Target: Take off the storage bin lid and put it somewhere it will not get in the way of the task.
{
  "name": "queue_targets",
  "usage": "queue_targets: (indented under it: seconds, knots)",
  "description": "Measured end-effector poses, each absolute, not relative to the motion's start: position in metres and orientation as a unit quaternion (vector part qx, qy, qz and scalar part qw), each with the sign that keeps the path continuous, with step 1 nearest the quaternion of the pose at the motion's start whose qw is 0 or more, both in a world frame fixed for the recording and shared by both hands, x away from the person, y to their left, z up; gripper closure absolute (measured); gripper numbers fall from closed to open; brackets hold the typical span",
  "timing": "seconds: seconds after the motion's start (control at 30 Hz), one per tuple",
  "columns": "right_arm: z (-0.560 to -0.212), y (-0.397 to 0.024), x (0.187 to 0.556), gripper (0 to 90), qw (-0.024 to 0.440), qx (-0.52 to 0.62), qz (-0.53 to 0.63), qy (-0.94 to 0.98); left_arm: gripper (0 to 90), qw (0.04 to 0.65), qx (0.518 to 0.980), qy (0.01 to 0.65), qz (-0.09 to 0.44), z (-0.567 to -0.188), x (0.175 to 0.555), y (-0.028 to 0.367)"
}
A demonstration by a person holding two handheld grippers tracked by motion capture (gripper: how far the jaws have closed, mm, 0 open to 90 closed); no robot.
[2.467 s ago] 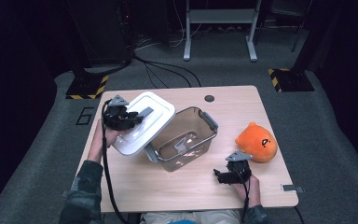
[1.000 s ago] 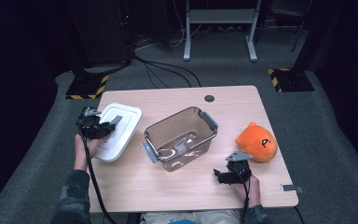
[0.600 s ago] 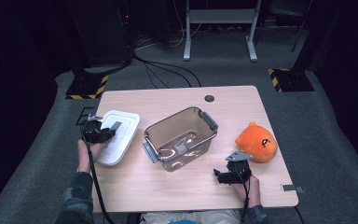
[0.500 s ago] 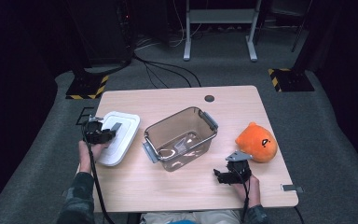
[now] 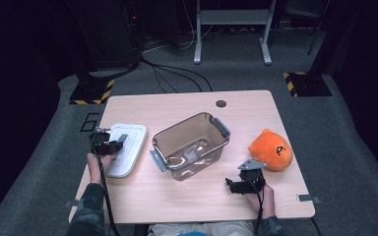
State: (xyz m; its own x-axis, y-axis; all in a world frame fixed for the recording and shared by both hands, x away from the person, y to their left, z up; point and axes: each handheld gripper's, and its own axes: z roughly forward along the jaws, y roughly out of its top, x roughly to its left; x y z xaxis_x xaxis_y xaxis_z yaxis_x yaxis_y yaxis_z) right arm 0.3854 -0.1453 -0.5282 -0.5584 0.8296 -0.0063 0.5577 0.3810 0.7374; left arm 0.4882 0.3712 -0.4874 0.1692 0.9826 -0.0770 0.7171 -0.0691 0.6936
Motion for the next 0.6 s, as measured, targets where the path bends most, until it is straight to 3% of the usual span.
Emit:
queue_targets:
  seconds: [0.6]
  knots:
    - [-0.528, -0.145, 0.385, 14.0, 0.192, 0.429, 0.354, 0.808, 66.4, 0.301, 0.667, 0.635, 0.247, -0.508, 0.489, 0.363]
